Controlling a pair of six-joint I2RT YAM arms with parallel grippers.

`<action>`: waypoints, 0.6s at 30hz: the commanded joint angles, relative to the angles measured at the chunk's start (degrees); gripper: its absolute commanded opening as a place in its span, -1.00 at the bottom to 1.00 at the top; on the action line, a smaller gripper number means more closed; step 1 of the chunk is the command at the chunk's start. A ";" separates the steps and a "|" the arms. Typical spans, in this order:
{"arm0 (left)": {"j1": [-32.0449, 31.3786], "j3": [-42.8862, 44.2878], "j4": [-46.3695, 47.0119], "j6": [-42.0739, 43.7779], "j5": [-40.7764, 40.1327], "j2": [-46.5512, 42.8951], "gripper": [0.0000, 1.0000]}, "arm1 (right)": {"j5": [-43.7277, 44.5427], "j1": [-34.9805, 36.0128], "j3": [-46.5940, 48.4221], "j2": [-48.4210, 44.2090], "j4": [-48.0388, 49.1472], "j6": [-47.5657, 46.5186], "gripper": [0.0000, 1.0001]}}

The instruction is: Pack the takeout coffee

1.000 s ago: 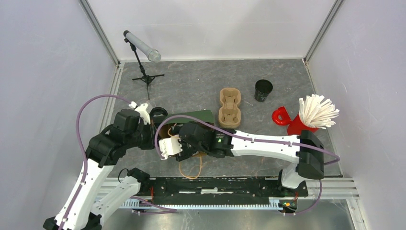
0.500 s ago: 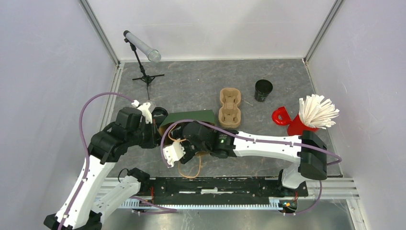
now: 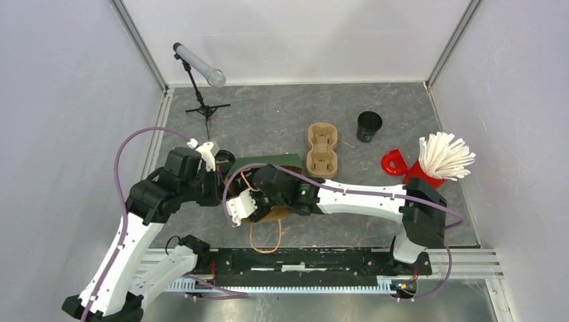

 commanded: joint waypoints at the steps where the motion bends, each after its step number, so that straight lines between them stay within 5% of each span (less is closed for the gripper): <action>1: -0.10 2.71 0.42 1.39 2.66 0.59 -0.95 | 1.25 -0.86 0.76 1.42 4.26 -1.01 0.71; 18: -0.06 3.15 0.29 2.18 2.40 1.59 -0.95 | 1.60 -1.30 5.45 1.22 0.04 -0.93 0.71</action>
